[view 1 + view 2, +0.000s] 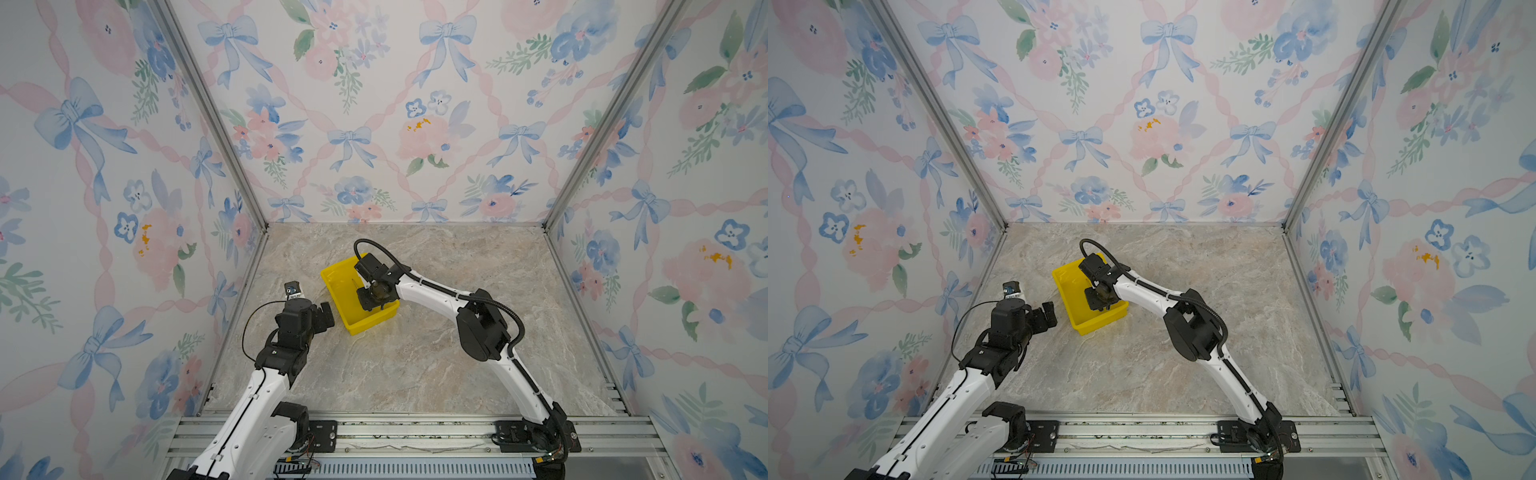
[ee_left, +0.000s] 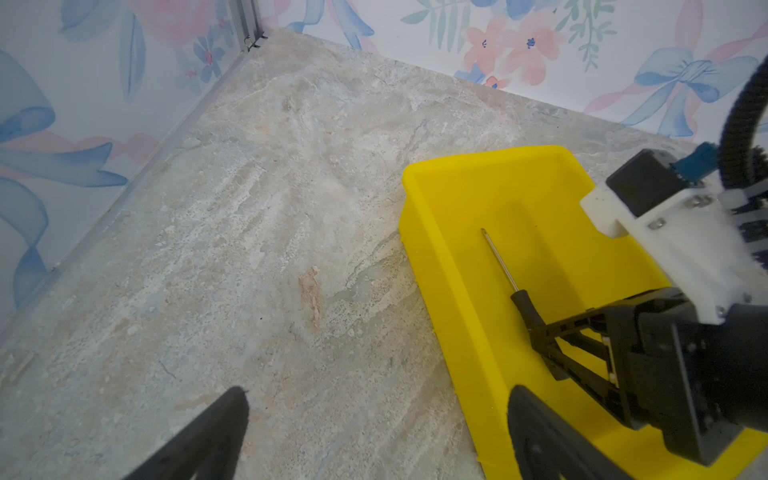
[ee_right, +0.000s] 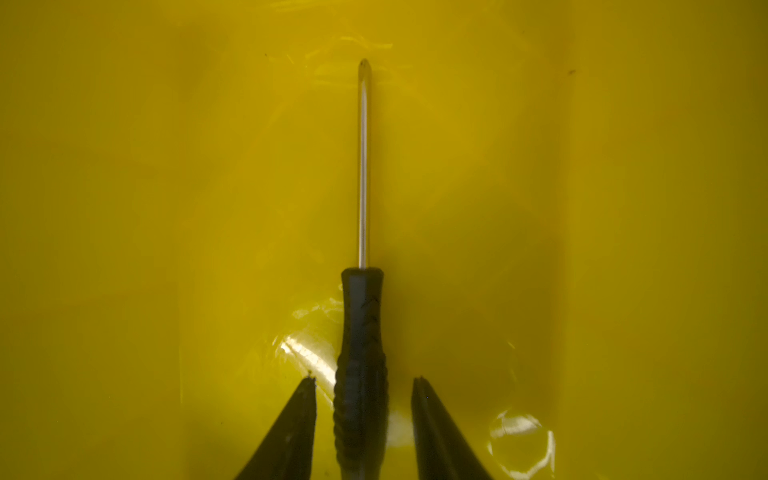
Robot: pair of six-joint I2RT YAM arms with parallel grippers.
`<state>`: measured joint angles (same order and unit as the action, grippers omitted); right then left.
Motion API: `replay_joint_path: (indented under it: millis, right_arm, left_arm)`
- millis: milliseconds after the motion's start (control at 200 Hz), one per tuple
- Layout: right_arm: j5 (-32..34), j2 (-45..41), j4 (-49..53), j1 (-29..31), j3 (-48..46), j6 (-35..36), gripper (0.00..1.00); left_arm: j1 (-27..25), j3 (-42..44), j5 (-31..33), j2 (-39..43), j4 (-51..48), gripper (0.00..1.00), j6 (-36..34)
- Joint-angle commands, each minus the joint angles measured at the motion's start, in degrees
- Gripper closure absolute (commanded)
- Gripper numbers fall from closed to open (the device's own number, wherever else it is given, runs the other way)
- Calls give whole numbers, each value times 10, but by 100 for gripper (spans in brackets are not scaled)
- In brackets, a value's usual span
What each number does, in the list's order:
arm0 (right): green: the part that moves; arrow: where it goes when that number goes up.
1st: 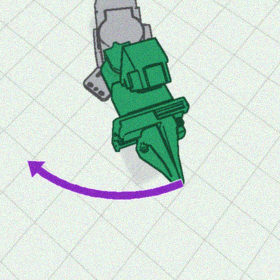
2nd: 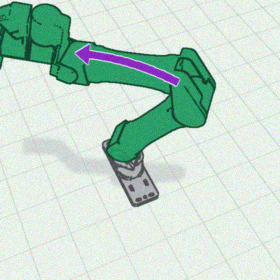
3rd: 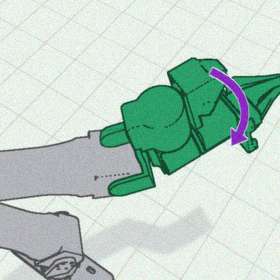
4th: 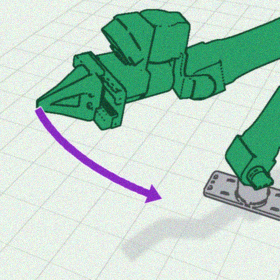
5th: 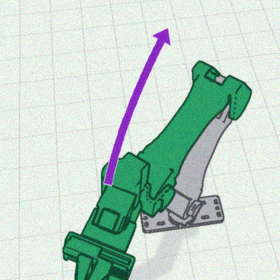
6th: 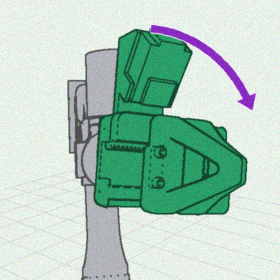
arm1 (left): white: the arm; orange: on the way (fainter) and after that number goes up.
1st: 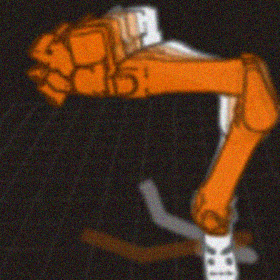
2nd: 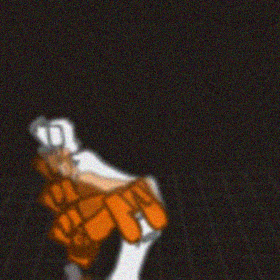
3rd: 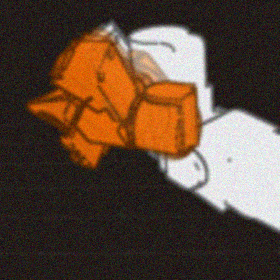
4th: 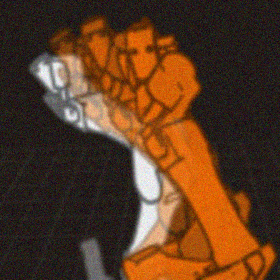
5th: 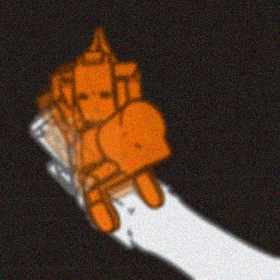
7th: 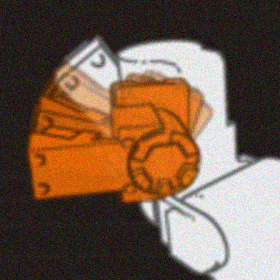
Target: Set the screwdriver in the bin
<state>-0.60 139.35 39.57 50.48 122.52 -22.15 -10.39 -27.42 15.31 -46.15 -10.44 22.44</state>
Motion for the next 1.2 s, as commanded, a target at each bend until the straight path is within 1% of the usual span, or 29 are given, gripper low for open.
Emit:
replay_joint_path:
  millis: [0,85,165,330,470,570,805,860,945,1030,1105,1130,1150,1195]
  right_arm:
    - [9,-97,-20,9,-22,18,53]
    - [12,-155,-43,10,-69,28,47]
    - [19,-208,-61,9,-124,30,43]
    - [25,-308,-102,-5,-257,10,39]
    - [39,-359,-117,-20,-339,0,37]
    - [43,-376,-125,-31,-373,-3,37]
    - [43,-385,-130,-41,-383,5,32]
    - [40,-391,-134,-46,-389,3,29]
    - [40,-412,-146,-58,-412,-3,19]
    - [50,-442,-153,-76,-445,-5,10]
    - [67,-490,-154,-95,-477,2,4]
    - [73,-504,-153,-103,-490,5,0]
    - [77,-516,-153,-109,-499,8,3]
    - [85,-542,-149,-126,-519,15,3]
  left_arm:
    - [4,3,12,8,-2,2,-17]
    - [4,3,13,5,-2,2,-19]
    - [4,3,15,3,-1,2,-24]
    - [5,7,25,12,-2,2,-25]
    - [5,11,25,13,1,2,-23]
    - [5,13,23,12,5,2,-21]
    - [5,14,16,8,8,2,-26]
    - [5,13,10,8,10,2,-33]
    - [5,17,-18,13,20,2,-60]
    - [5,26,-26,27,29,2,-81]
    - [5,39,-24,43,43,2,-99]
    - [5,44,-26,48,49,2,-105]
    - [5,49,-26,52,55,2,-111]
    - [5,60,-30,62,65,2,-124]
